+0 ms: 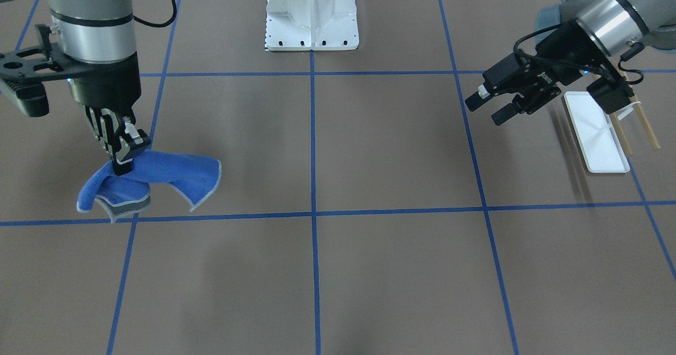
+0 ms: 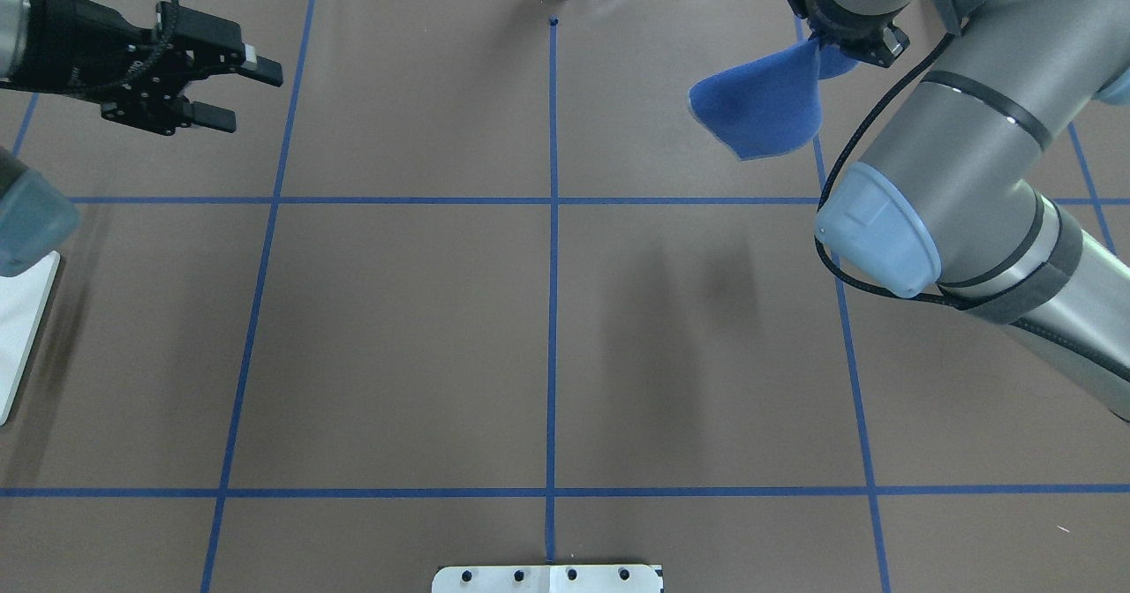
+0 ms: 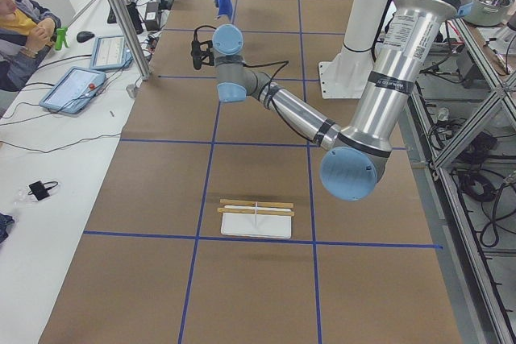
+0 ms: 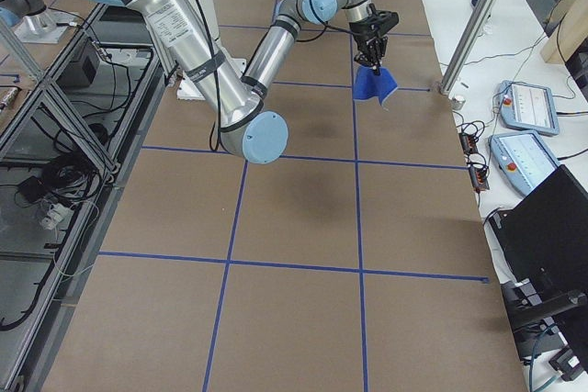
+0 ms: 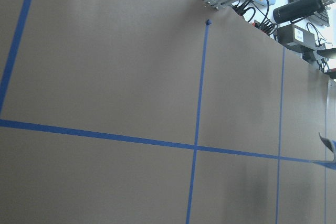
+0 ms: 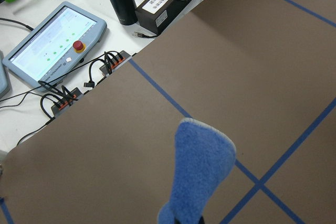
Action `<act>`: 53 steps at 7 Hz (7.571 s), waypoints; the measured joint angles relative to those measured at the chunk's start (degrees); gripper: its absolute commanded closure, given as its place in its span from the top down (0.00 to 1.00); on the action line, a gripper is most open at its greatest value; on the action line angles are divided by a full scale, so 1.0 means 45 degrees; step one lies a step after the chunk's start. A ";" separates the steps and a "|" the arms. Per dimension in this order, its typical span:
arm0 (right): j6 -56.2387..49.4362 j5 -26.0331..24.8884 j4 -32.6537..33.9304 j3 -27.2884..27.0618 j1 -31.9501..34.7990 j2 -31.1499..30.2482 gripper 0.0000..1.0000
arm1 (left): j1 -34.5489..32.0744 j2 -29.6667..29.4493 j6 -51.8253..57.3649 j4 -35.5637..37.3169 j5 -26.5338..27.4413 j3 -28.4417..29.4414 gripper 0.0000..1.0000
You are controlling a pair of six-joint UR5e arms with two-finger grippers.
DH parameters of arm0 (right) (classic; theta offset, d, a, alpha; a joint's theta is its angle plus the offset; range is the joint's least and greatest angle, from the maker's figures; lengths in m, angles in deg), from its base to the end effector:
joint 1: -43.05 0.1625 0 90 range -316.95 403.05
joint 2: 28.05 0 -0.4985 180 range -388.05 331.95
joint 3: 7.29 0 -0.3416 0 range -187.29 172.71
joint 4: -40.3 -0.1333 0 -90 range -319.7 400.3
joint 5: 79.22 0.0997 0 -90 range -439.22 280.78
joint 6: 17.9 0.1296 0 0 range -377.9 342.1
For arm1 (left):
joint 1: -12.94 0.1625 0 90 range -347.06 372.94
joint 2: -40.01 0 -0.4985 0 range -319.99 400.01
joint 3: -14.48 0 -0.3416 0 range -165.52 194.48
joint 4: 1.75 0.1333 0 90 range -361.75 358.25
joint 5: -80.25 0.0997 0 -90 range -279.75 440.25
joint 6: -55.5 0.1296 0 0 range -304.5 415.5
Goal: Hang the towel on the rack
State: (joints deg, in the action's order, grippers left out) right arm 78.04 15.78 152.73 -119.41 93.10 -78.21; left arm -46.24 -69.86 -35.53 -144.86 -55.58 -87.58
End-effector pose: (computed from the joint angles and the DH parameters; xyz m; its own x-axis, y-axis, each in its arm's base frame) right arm -0.3168 -0.5682 0.2799 0.4173 0.6587 0.6261 -0.7754 0.6173 -0.1327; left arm 0.2512 -0.4998 0.3591 0.0401 -0.0917 -0.9950 0.2330 0.9692 -0.0799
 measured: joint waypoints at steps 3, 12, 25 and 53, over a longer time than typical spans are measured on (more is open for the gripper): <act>0.0267 -0.0027 0.0581 -0.0861 -0.0579 0.0402 0.00 | 0.2045 -0.1021 -0.6403 -0.1181 0.2508 0.0269 0.90; 0.1167 -0.1392 0.0641 -0.0730 -0.1763 0.1664 0.00 | 0.5264 -0.3058 -1.4948 -0.2486 0.6568 0.1182 0.97; 0.1972 -0.2244 0.1578 -0.1606 -0.3125 0.1925 0.00 | 0.5955 -0.3769 -1.5265 -0.2512 0.8842 0.1607 0.83; -1.1598 0.4299 0.1596 -0.2750 0.1987 -0.4277 1.00 | -0.2027 0.7340 0.7821 -0.3528 0.6741 0.0149 0.00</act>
State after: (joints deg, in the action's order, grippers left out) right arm 25.85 35.13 159.91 -131.78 102.04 -97.46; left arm -55.37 -36.83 -0.34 -160.74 -25.24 -86.91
